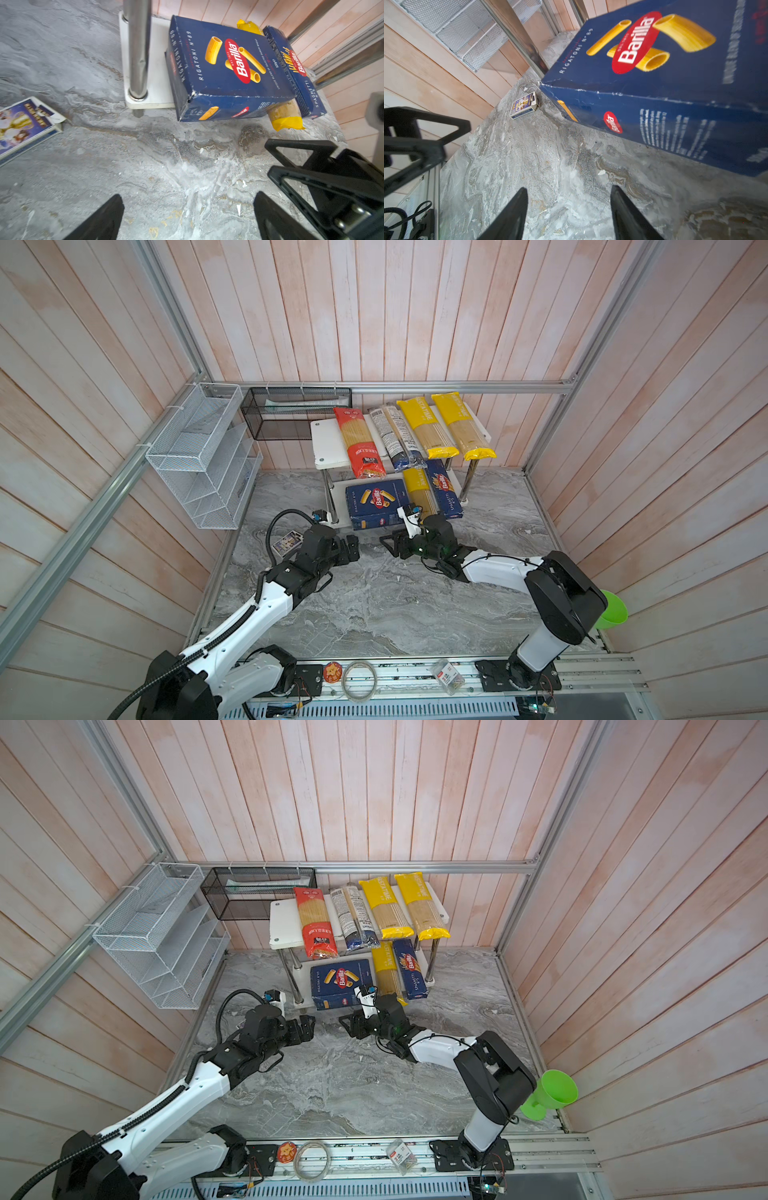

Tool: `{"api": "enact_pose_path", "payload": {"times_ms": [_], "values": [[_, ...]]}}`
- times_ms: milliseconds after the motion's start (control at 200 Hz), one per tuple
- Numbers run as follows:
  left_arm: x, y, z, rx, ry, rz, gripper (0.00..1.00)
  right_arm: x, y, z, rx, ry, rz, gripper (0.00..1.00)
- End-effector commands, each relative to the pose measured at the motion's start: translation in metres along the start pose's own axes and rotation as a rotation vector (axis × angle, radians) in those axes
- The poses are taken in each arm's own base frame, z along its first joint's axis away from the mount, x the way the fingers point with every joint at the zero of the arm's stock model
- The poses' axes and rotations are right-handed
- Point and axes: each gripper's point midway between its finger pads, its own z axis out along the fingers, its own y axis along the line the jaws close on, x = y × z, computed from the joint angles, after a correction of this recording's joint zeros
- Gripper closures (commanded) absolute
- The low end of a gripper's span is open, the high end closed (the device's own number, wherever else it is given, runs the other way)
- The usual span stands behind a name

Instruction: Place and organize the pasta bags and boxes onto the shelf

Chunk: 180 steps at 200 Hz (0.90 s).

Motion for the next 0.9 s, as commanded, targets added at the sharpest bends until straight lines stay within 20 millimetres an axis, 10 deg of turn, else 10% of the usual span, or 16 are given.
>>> {"api": "enact_pose_path", "payload": {"times_ms": [0,610,895], "values": [[0.011,0.03,-0.009,-0.111,-0.01,-0.006,0.0,-0.016,0.006,0.011,-0.021,-0.047,-0.004,0.37],[-0.008,0.066,-0.007,-0.205,-0.149,-0.012,0.01,-0.037,0.002,0.08,-0.028,-0.037,-0.043,0.36],[-0.033,0.071,-0.019,-0.224,-0.327,0.058,0.0,-0.053,0.003,0.062,0.024,-0.065,-0.1,0.36]]}}
